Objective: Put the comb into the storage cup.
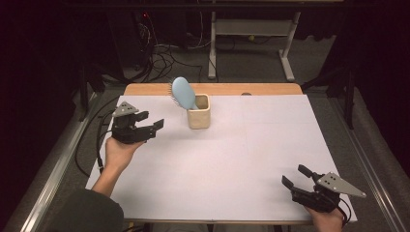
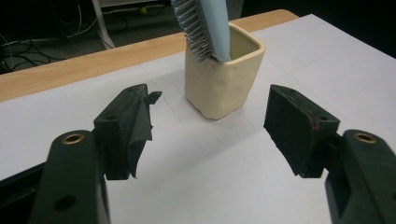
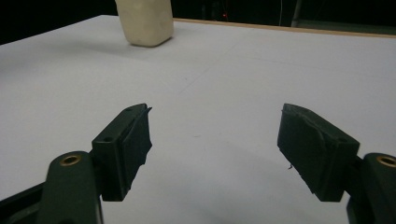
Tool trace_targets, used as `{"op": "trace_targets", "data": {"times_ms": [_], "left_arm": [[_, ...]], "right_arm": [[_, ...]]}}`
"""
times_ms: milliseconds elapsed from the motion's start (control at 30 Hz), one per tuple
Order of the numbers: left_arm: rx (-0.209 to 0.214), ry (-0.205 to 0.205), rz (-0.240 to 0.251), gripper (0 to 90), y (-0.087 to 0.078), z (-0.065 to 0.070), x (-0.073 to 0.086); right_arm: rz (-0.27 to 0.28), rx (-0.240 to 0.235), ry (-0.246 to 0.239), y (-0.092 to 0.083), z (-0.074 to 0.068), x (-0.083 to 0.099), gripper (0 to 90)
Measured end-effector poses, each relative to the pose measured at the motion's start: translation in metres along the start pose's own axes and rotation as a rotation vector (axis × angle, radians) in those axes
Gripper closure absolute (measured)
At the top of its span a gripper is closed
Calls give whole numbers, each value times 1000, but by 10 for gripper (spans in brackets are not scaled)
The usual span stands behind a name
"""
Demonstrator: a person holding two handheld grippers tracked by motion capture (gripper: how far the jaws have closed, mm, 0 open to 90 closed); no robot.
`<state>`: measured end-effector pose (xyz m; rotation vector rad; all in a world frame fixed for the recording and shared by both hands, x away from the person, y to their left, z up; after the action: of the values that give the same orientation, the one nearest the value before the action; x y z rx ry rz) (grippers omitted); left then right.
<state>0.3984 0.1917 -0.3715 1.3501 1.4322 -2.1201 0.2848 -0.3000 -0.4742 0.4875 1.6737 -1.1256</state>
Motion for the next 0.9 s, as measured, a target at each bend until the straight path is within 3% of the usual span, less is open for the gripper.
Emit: {"op": "trace_targets", "data": {"times_ms": [900], "left_arm": [[12, -4, 30, 313, -16, 3, 13]], "right_arm": [[-4, 2, 13, 0, 1, 0, 257]]}}
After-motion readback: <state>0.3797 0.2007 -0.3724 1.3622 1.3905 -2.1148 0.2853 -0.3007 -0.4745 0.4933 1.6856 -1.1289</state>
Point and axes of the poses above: each handheld gripper's, and its own axes: y roughly forward along the jaws, x roughly out of its underside, z roughly to its right, the point moved 4 cm from there along y, roughly forward along the jaws, and after that the axes turned 6 degrees about -z, right-handed, at the moved point
